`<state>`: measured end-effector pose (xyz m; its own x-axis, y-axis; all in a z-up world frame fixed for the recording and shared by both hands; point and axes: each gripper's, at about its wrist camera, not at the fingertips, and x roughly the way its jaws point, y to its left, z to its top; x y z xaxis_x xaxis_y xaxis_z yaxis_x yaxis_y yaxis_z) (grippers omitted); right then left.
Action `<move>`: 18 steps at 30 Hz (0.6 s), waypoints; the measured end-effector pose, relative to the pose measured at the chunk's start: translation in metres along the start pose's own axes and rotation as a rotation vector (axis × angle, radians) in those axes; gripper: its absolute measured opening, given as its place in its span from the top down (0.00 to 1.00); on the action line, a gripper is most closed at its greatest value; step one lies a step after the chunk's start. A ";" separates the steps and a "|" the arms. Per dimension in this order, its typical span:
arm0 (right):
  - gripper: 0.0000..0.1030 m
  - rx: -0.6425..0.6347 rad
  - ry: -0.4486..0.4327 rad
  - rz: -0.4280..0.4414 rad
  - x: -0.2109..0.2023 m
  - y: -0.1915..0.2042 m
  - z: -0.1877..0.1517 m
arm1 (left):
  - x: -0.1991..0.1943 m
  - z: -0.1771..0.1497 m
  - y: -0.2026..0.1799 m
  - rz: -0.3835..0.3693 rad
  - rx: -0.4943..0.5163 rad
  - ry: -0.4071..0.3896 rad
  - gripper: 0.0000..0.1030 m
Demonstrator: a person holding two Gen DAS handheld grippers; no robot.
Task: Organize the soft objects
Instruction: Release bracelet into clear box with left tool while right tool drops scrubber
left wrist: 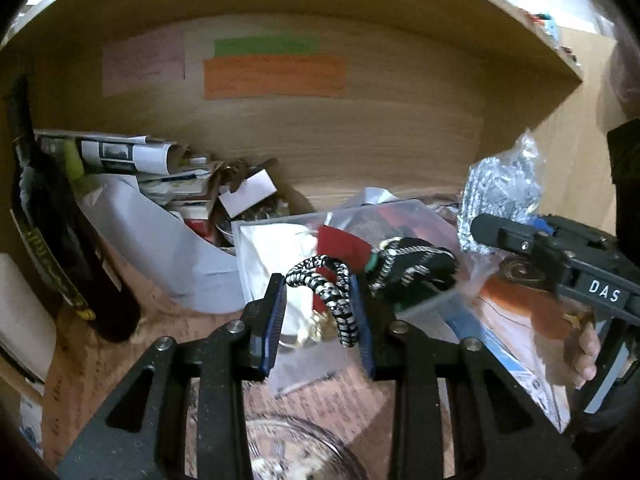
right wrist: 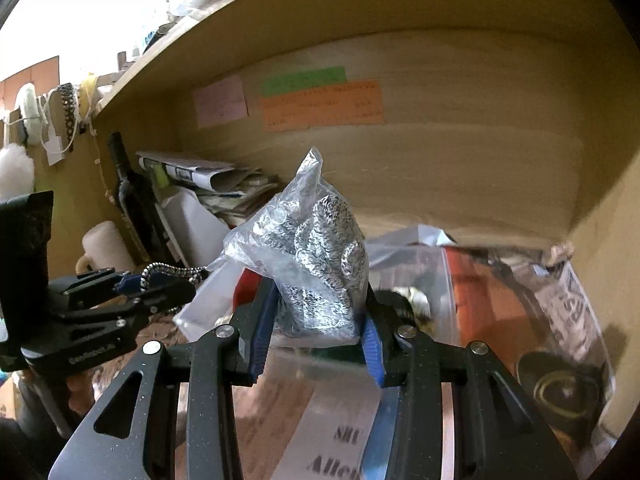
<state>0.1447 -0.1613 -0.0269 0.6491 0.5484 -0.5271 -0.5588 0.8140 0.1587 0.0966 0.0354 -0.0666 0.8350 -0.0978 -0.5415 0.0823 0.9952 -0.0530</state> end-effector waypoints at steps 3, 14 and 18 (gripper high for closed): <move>0.65 -0.006 0.018 0.004 0.016 -0.002 0.006 | 0.013 0.003 0.004 0.011 -0.006 0.021 0.70; 0.65 -0.022 0.167 0.014 0.072 -0.010 0.001 | 0.055 0.001 0.014 0.004 -0.023 0.107 0.70; 0.65 -0.030 0.223 0.006 0.084 -0.012 -0.007 | 0.066 -0.001 0.015 -0.006 -0.016 0.139 0.68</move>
<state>0.2027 -0.1259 -0.0789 0.5175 0.4949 -0.6981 -0.5800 0.8027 0.1391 0.1524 0.0436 -0.1042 0.7510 -0.1044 -0.6520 0.0777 0.9945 -0.0697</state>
